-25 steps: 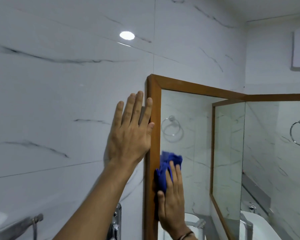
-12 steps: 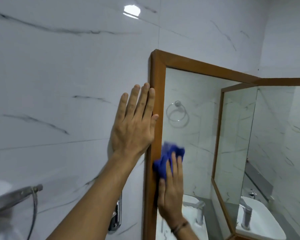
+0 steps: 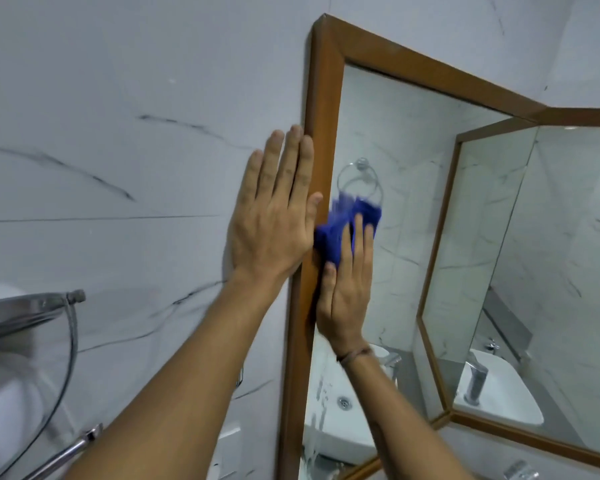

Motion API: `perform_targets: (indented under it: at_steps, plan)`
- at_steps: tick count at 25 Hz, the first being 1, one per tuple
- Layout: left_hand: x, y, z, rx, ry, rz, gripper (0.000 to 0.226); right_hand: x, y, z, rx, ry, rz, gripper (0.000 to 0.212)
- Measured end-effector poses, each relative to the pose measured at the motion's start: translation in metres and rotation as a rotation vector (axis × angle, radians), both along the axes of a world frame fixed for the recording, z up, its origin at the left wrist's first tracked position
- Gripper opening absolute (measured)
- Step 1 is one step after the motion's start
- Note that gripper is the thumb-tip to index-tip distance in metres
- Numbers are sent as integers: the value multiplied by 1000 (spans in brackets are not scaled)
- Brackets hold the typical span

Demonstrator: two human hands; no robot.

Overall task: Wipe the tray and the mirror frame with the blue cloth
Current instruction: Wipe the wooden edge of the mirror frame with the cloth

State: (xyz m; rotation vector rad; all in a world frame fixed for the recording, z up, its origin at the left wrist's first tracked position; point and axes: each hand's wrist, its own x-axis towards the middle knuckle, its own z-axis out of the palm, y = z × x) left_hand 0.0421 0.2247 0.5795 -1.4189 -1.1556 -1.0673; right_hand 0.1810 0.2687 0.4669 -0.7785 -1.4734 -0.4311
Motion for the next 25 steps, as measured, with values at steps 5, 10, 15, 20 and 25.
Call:
perform_targets:
  at_steps: [5,10,15,20,25]
  plan:
    - [11,-9,-62,-41,-51,29,68,4,-30,-85,-131,-85,15,65]
    - [17,2,-84,6,-82,80,65,4,15,39,94,-1,-30,61]
    - [18,3,-95,48,-90,92,61,3,-39,-158,-220,-134,-10,64]
    - [22,-2,-94,85,-101,82,59,17,-28,-156,-138,-281,-63,65]
    - [19,1,-102,100,-95,52,58,6,8,-68,-20,-38,-56,65]
